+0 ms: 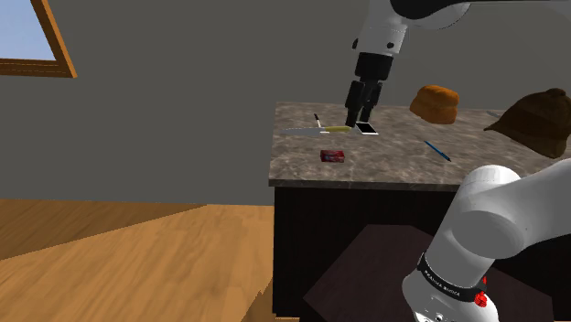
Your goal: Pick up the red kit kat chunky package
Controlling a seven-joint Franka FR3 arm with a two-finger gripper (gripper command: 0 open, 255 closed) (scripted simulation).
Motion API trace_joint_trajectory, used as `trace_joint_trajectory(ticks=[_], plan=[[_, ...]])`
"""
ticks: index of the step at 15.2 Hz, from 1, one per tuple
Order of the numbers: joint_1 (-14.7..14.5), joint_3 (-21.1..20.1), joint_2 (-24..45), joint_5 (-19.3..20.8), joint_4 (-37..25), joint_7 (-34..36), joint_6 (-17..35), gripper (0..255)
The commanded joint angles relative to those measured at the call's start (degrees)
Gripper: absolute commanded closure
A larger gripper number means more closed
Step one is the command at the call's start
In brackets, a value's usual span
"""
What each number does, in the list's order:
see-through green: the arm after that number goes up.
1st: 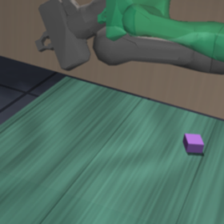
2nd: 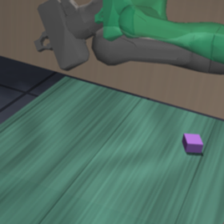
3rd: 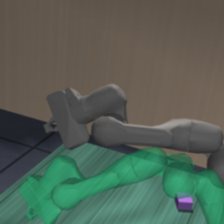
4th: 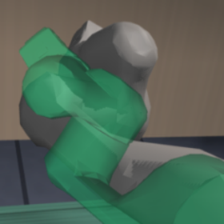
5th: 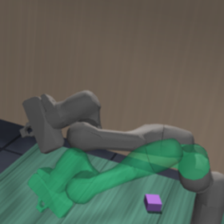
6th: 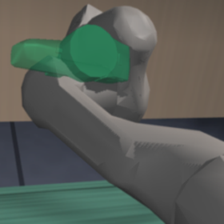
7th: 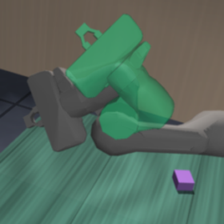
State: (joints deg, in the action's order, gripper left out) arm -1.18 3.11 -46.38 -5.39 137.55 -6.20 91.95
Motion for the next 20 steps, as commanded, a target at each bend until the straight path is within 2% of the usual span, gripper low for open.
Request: trace_joint_trajectory(ticks=[1, 10, 20], plan=[[0.0, 0.0, 0.0, 0.0, 0.0, 0.0, 0.0, 0], [1.69, 6.32, 10.28, 6.82, 4.38, -11.0, 13.29, 0], [2.86, 12.69, 26.92, 11.1, 2.33, -21.52, 27.52, 0]])
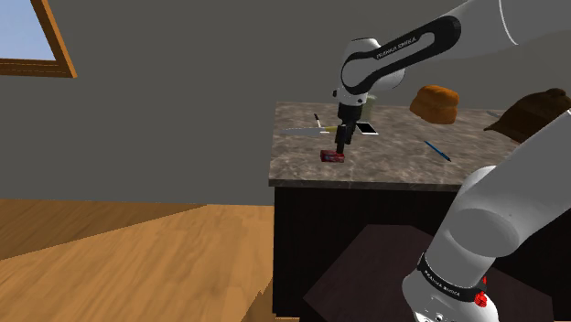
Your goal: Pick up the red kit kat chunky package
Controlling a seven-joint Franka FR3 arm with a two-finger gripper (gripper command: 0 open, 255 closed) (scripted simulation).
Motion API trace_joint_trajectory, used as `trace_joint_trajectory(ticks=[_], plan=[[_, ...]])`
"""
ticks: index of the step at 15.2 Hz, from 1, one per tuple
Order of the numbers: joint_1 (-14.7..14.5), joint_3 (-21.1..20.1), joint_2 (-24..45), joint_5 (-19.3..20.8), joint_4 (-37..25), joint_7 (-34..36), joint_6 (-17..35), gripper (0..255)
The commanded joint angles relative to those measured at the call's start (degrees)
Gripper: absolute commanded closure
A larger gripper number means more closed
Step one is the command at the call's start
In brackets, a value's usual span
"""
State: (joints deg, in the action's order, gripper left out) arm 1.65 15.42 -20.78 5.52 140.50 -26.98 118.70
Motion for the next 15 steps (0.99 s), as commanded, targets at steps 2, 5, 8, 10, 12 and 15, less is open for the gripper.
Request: trace_joint_trajectory(ticks=[2, 5, 8, 10, 12, 15], plan=[[0.02, 0.53, 2.04, 0.14, 0.37, -0.84, 2.46, 0], [-0.02, 0.79, 3.22, 0.03, 1.76, -1.0, 5.02, 0], [-0.06, 1.01, 4.34, -0.11, 2.89, -1.17, 7.24, 0], [-0.04, 1.02, 4.28, -0.09, 2.88, -1.19, 7.19, 255], [-0.04, 1.03, 4.32, -0.1, 2.87, -1.21, 7.21, 255], [-0.03, 1.04, 4.31, -0.09, 2.89, -1.22, 7.22, 255]])
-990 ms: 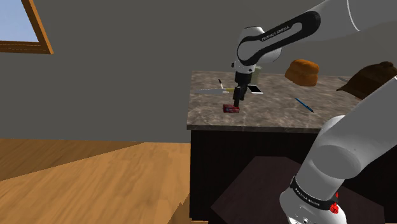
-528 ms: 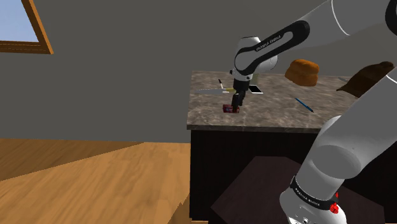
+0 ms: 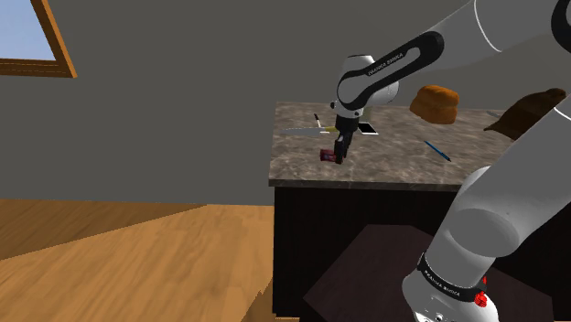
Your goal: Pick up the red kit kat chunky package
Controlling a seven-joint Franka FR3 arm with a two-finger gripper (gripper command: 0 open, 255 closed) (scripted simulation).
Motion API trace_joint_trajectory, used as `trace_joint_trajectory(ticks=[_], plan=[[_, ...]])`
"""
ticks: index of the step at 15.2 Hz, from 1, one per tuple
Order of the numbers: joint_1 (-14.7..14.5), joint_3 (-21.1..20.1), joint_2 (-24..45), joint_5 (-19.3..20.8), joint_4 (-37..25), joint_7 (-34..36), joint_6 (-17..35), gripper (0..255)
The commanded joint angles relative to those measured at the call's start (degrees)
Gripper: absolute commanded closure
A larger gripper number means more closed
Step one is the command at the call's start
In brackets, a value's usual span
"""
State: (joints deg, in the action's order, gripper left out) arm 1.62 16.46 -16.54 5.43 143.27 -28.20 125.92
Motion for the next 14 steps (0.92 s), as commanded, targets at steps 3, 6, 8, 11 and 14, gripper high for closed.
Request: trace_joint_trajectory(ticks=[3, 6, 8, 11, 14], plan=[[0.0, 0.01, 0.07, 0.0, 0.1, 0.0, -0.01, 255], [0.01, -0.2, -0.8, 0.09, -0.74, 0.2, -1.71, 255], [0.03, -0.37, -1.61, 0.18, -1.66, 0.31, -3.43, 255], [0.06, -0.62, -2.72, 0.26, -3.11, 0.45, -5.97, 255], [0.06, -0.86, -3.69, 0.31, -4.66, 0.57, -8.48, 255]])
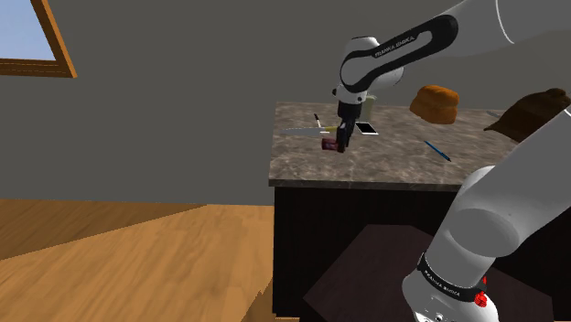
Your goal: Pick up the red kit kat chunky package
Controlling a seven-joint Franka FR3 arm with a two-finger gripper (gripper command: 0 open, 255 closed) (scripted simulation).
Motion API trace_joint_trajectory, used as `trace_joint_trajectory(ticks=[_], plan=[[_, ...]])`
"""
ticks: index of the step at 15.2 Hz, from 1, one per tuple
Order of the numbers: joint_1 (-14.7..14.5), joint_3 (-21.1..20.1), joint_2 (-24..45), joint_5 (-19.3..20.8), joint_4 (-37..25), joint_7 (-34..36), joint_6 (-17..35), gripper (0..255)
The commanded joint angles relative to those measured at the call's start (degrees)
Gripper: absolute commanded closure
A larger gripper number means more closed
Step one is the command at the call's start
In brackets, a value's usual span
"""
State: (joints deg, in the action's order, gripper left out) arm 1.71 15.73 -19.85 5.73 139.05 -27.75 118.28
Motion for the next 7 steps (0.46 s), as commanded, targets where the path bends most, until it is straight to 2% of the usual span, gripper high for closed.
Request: trace_joint_trajectory(ticks=[1, 7], plan=[[-0.02, -0.21, -0.67, 0.02, -0.98, 0.15, -1.67, 255], [-0.04, -0.53, -1.73, 0.01, -3.34, 0.26, -5.07, 255]])
